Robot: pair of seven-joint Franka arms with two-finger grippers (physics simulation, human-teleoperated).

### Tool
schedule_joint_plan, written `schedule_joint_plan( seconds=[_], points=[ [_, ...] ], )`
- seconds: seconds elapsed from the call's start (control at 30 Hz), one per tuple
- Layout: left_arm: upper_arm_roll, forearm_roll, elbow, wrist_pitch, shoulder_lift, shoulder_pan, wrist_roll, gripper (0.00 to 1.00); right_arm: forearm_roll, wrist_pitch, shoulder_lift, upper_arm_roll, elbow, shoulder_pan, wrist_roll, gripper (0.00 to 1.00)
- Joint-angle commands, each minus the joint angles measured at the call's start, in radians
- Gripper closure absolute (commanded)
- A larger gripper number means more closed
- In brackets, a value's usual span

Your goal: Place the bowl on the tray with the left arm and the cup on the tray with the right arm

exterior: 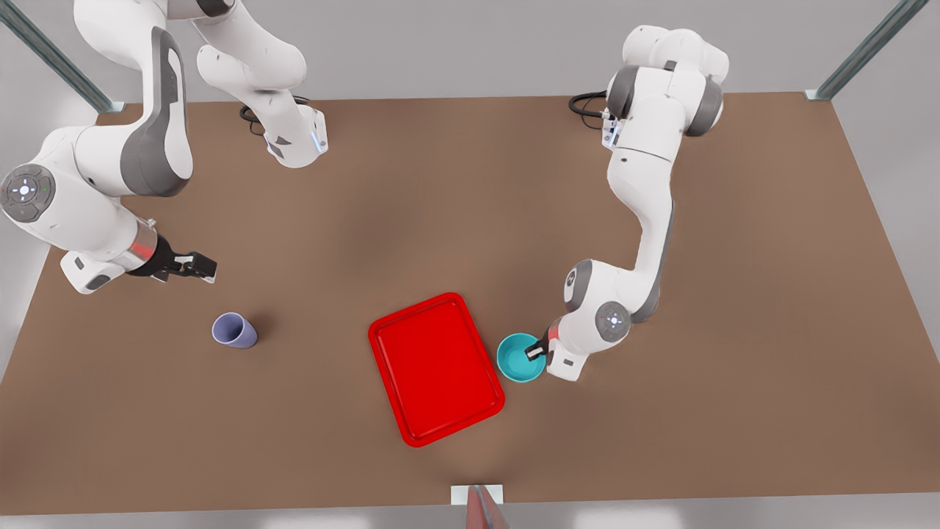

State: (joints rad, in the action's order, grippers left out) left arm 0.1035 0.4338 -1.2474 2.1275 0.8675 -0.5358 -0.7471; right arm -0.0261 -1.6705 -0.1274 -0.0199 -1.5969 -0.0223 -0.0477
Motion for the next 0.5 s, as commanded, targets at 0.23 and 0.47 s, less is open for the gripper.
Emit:
schedule_joint_plan(
  seconds=[0.23, 0.47],
  points=[
    [-0.065, 0.099, 0.069, 0.213, 0.076, -0.059, -0.308, 0.79, 0.0, -0.002, -0.006, 0.0, 0.0, -0.002, 0.002, 0.0],
    [-0.096, 0.097, 0.088, 0.341, 0.143, -0.075, -0.353, 0.77, 0.002, -0.003, -0.012, 0.0, 0.0, -0.004, 0.002, 0.0]
  ],
)
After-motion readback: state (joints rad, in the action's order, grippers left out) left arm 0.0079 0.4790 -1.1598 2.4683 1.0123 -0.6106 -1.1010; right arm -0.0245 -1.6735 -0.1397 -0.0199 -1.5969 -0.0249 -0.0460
